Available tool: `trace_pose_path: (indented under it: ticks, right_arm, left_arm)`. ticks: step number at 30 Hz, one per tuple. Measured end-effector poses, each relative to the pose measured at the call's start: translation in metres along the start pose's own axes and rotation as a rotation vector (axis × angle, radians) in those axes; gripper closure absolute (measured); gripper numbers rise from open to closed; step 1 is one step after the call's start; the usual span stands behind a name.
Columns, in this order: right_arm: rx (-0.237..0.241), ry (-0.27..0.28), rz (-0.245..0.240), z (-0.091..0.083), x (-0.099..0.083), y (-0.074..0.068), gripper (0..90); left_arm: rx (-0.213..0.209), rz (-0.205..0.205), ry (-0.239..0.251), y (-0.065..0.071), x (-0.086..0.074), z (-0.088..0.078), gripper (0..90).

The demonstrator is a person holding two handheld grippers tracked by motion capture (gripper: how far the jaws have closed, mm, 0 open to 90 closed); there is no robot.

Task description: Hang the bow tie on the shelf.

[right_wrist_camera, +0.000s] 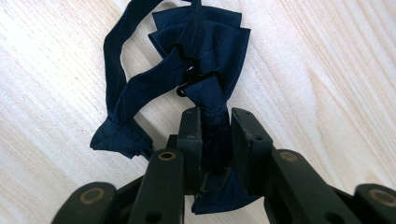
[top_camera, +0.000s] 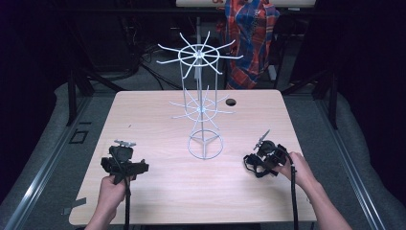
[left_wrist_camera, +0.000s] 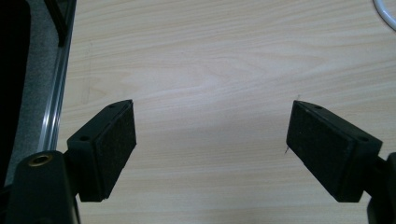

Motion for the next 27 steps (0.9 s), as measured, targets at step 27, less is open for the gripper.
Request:
trace_pose_path:
  ticks: [27]
  right_arm:
    - [-0.029, 0.025, 0.057, -0.0002, 0.0004, 0.0038, 76.4]
  left_arm:
    - [-0.001, -0.001, 0.001, 0.0, 0.0001, -0.0001, 16.1]
Point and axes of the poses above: each handheld gripper's, and its own axes: z roughly forward along the jaws, x roughly out of its top, y roughly to its right, the point moved 9 cm from there along z, roughly forward along the jaws, and after that the axes turned 3 degrees about -z, right-handed, at the moved point
